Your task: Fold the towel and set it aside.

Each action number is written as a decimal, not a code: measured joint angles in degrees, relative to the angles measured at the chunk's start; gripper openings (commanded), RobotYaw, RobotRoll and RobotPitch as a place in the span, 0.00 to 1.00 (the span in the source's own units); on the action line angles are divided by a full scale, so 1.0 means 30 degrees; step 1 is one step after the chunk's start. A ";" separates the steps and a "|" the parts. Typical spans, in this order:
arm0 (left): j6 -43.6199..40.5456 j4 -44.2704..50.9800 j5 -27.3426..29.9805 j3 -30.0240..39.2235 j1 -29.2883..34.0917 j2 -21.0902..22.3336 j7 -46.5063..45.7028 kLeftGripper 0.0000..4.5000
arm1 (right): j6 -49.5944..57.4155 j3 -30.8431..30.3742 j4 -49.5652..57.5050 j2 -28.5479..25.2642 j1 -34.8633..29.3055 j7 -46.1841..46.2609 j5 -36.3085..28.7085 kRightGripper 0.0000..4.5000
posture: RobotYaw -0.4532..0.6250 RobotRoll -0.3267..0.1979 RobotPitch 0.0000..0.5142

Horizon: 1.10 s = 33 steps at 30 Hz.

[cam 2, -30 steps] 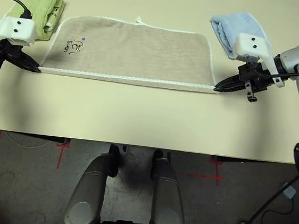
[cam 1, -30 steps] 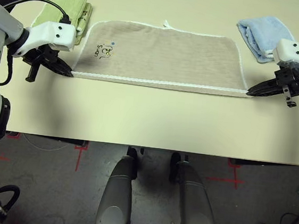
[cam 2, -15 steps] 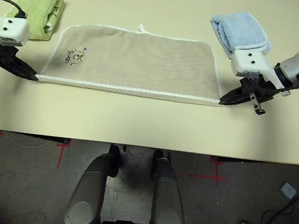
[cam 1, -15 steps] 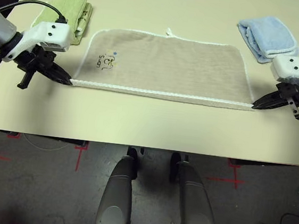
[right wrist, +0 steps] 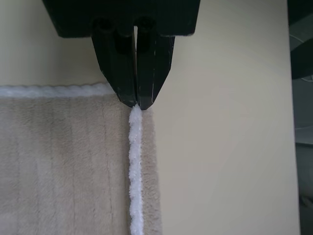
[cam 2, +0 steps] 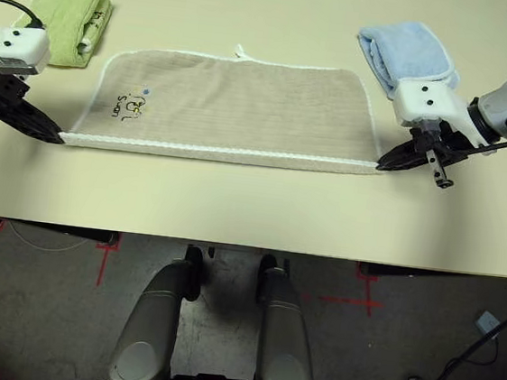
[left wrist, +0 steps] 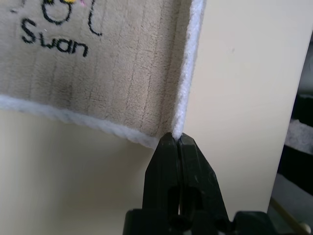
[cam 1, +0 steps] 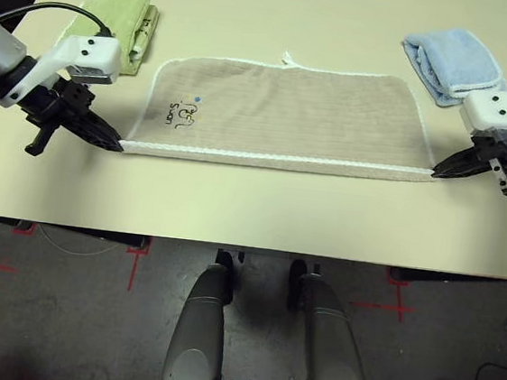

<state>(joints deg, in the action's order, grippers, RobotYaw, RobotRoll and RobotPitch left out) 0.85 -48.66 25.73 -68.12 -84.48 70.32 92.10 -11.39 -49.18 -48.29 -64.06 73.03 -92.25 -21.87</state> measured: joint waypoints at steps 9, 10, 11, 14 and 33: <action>0.1797 -0.3135 -0.1675 0.1642 -0.0001 -0.1741 -0.0001 0.00 | 0.0859 -0.0127 0.0817 -0.0254 0.0005 -0.0001 -0.0380 0.00 | 0.45 0.62 0.64; 0.2005 -0.3646 -0.1994 0.2159 -0.0001 -0.2121 -0.0001 0.00 | 0.0829 -0.0041 0.0542 -0.0203 0.0028 0.0003 -0.0244 0.00 | 0.45 0.62 0.64; 0.2263 -0.4264 -0.2524 0.2974 -0.0008 -0.2608 -0.0001 0.00 | 0.0684 0.0147 0.0007 -0.0014 0.0106 0.0008 0.0025 0.00 | 0.45 0.62 0.64; 0.2658 -0.5511 -0.3902 0.4702 -0.0167 -0.3557 -0.0003 0.00 | 0.0088 0.1066 -0.1667 0.0784 0.0360 0.0007 0.1026 0.00 | 0.45 0.62 0.63; 0.3422 -0.8121 -1.1457 1.2398 -0.1855 -0.6418 -0.4208 0.00 | -0.3504 0.8324 -0.7389 0.4445 0.1001 0.6110 0.8541 0.00 | 0.45 0.62 0.62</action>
<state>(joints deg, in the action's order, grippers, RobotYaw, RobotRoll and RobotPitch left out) 11.12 -73.03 -8.64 -30.92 -90.05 51.07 79.48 -21.90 -24.21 -70.46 -50.73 76.04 -73.92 3.76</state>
